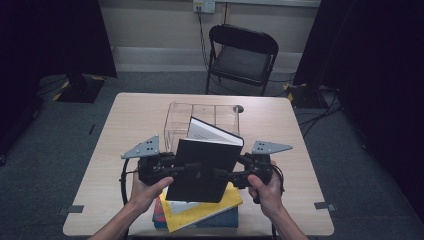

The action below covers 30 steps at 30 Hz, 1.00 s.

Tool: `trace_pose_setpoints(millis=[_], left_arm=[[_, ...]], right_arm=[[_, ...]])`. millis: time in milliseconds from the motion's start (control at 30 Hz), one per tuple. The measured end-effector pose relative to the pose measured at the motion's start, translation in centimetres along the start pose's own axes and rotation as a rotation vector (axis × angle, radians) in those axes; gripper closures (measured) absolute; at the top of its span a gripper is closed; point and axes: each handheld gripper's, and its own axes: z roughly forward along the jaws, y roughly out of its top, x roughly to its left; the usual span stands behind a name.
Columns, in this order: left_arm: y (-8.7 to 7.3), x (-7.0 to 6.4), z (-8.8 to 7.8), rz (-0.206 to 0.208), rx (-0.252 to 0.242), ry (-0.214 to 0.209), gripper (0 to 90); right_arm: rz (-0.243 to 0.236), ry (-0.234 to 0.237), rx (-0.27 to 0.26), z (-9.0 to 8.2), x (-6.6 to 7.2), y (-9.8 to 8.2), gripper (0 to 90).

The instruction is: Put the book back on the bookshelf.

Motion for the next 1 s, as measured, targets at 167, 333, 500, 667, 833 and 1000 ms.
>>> trace_pose_setpoints(millis=[167, 333, 500, 667, 833, 1000], left_arm=[[-0.7, 0.2, -0.3, -0.021, 0.013, 0.044, 58.2], [-1.3, 0.3, -0.7, -0.027, 0.003, 0.049, 50.0], [-1.6, -0.2, -1.2, 0.012, 0.027, 0.063, 47.9], [-1.9, -0.8, -1.6, 0.032, 0.034, 0.085, 46.1], [-2.4, -0.9, -2.7, 0.035, 0.050, 0.111, 44.6], [-3.9, -0.7, -4.0, -0.035, 0.042, 0.168, 44.2]], right_arm=[[-0.050, 0.000, -0.002, -0.1, 0.4, -0.3, 38.8], [-0.064, 0.040, -0.010, 0.0, 0.7, -0.5, 41.0], [-0.095, 0.070, 0.005, 0.5, 1.0, -0.5, 39.5], [-0.186, 0.015, -0.001, 1.0, 2.2, -0.4, 33.5], [-0.222, -0.022, -0.029, 0.9, 2.6, 0.0, 23.8], [-0.206, 0.002, -0.014, 1.4, 2.7, -0.2, 26.1]])
